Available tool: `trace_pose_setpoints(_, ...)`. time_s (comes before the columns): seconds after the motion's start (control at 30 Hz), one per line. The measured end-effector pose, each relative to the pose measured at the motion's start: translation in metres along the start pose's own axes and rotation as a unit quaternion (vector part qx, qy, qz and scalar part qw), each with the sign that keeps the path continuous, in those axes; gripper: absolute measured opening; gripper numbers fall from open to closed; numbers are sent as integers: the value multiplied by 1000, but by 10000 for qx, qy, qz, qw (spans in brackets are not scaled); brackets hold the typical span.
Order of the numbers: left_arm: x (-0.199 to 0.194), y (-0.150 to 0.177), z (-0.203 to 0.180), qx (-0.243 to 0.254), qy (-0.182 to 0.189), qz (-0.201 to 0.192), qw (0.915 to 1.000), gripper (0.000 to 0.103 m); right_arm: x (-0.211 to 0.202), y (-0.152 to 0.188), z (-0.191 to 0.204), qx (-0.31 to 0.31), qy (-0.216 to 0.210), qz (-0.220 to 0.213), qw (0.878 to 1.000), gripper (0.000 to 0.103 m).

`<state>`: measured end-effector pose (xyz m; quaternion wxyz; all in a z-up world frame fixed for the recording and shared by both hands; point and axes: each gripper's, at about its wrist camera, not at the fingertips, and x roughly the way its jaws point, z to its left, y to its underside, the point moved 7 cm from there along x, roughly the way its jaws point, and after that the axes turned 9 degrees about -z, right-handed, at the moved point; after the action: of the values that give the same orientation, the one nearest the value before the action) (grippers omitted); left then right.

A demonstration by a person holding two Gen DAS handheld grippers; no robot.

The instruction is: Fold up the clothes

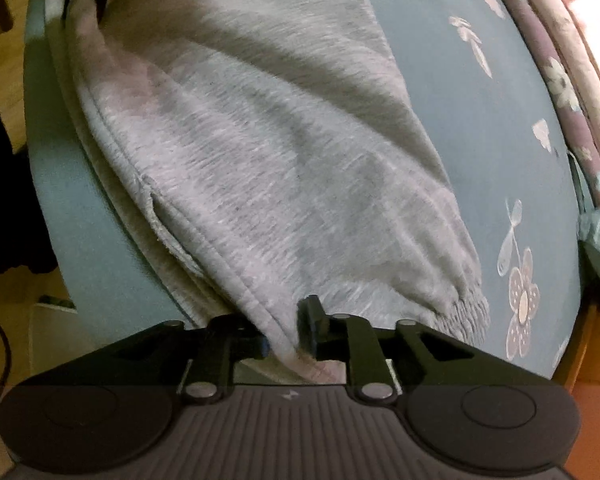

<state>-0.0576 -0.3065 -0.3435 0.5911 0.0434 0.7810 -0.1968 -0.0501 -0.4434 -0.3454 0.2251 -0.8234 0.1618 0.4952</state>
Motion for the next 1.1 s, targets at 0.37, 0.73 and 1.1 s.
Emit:
trace_pose_setpoints(0.37, -66, 33, 4, -1899, -199, -766, 9786, 47, -67, 81, -23, 3551, 142, 592, 9328, 51)
trace_pose_setpoints(0.73, -101, 11, 46, -2970, -555, -1632, 9392, 58, -49, 64, -29, 6848, -560, -1067, 7187, 30)
trace_pose_setpoints(1.1, -19, -6, 39, -3726, 98, -1618, 9137, 62, -4, 74, -10, 6676, -336, -318, 7431, 30)
